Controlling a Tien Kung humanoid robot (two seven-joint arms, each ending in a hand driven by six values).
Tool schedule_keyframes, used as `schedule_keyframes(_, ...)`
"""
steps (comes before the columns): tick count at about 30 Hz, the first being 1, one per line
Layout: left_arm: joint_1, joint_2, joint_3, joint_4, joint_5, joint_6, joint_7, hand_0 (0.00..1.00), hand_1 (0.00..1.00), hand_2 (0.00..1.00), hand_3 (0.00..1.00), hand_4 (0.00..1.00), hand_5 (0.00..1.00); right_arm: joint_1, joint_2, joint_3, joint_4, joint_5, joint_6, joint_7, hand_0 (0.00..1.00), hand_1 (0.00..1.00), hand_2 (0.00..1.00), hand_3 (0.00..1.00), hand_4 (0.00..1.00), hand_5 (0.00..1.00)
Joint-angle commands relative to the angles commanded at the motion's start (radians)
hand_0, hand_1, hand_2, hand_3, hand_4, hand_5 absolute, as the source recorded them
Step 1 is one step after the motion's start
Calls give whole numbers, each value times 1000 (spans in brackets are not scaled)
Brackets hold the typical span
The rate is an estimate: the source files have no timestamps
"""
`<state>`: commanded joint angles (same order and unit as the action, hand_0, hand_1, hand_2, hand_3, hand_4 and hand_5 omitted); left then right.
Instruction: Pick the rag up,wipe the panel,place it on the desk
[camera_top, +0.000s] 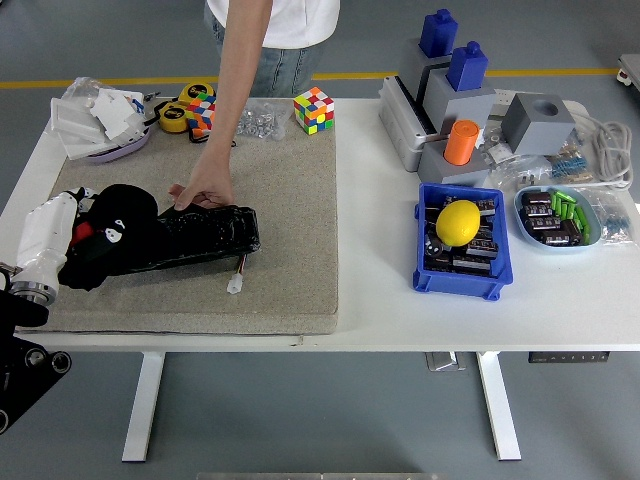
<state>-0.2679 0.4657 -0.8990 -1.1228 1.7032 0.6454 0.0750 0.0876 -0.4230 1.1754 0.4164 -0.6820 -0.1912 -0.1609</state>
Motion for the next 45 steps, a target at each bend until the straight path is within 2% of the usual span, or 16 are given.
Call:
schedule_keyframes(15, -18, -13, 71, -46, -9, 0, -4, 197, 95, 250, 589, 546, 357, 3, -3, -13, -6, 7, 4, -4, 742, 639, 693, 601, 968, 582)
schedule_keyframes(38, -120, -44, 225, -68, -23, 0, 15, 198, 98, 256, 589, 547, 367, 12, -5, -32, -9, 17, 8, -5, 742, 638, 692, 599, 968, 582)
schedule_keyframes(45, -154, -67, 266, -67, -33, 0, 20, 198, 98, 256, 589, 548, 371, 14, -6, -36, -8, 18, 8, -6, 743, 637, 692, 599, 968, 582)
